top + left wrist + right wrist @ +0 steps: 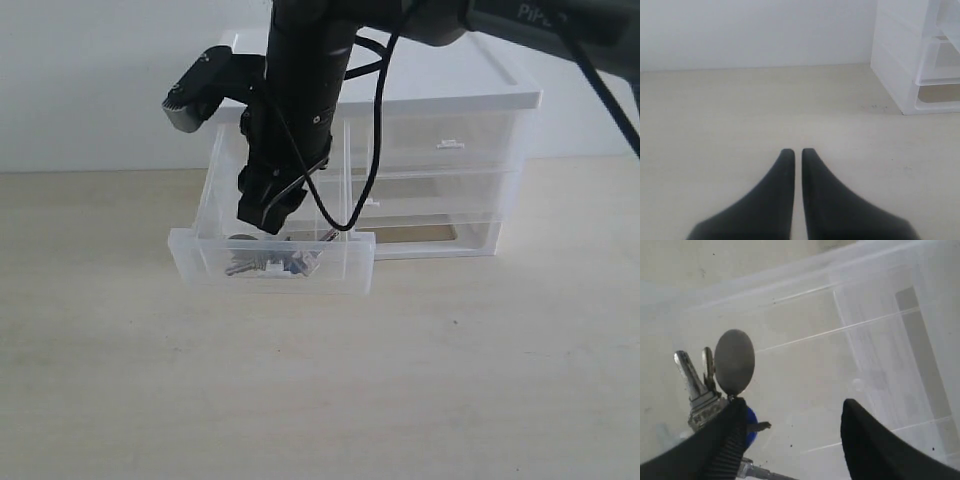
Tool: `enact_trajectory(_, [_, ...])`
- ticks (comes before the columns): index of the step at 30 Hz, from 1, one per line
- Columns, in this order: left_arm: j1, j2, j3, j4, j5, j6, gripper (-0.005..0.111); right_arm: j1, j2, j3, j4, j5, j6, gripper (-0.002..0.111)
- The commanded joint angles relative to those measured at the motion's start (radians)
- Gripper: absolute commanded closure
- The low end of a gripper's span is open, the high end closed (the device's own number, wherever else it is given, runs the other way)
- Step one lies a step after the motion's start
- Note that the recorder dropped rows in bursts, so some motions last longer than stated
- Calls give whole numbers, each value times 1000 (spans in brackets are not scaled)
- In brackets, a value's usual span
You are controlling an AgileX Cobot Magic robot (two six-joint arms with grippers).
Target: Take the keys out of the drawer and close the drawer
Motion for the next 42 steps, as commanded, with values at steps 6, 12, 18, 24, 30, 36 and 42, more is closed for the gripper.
enact_trajectory(6, [2,-3,4,-2,2,-10,102,-4,11,-4,29,3,-34,57])
enact_trajectory(12, [2,-3,4,-2,2,-10,102,-4,33,-4,64,3,-56,57])
enact_trajectory(18, [2,-3,4,-2,2,-10,102,-4,35,-4,71,3,-56,57])
enact_trajectory(24, [2,-3,4,-2,2,-10,102,-4,35,-4,71,-52,-56,57])
enact_trajectory(30, [2,-3,4,-2,2,-10,102,-2,35,-4,185,-72,-85,57])
enact_trajectory(36, [2,-3,4,-2,2,-10,102,-2,66,-4,155,-70,-63,58])
enact_trajectory(42, [2,-3,4,-2,2,-10,102,-2,91,-4,-8,-71,-45,107])
